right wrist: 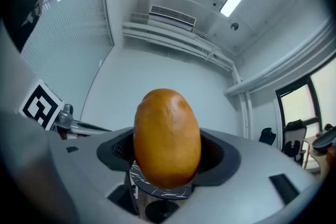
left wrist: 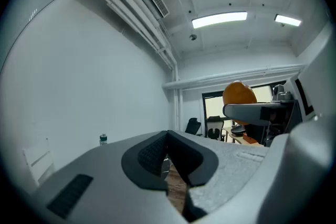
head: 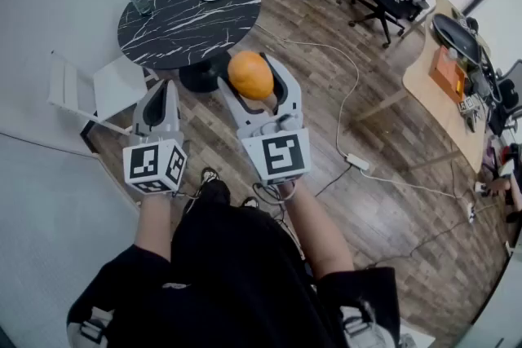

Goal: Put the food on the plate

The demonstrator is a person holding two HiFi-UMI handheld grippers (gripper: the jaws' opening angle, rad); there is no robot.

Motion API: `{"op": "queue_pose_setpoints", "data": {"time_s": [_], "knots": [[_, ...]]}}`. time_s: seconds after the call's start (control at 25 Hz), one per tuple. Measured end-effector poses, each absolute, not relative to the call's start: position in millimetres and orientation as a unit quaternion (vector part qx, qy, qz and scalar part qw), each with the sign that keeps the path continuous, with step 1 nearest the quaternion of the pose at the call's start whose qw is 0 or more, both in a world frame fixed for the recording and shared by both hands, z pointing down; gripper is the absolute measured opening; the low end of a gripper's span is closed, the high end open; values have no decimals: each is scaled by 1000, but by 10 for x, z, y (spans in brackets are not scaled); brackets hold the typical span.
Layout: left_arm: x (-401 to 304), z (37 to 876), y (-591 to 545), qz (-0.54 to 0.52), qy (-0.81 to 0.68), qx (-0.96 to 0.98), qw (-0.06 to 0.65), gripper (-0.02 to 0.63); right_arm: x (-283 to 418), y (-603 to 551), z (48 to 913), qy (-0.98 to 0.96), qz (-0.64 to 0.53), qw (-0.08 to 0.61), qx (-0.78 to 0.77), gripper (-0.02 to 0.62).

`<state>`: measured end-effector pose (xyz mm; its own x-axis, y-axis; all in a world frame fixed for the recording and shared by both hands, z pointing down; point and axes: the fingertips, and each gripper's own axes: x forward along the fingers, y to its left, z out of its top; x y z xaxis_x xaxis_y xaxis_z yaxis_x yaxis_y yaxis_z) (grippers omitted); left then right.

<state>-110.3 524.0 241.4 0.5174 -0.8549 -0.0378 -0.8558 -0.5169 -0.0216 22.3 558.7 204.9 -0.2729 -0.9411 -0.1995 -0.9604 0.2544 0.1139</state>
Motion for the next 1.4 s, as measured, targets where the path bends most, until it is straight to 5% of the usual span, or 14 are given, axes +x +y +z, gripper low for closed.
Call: {"op": "queue_pose_setpoints", "data": {"time_s": [1.4], "knots": [[-477,3155,2119,-89,390,-916,-36,0,784,2669,2704,799,39,-38,-599,295]]}}
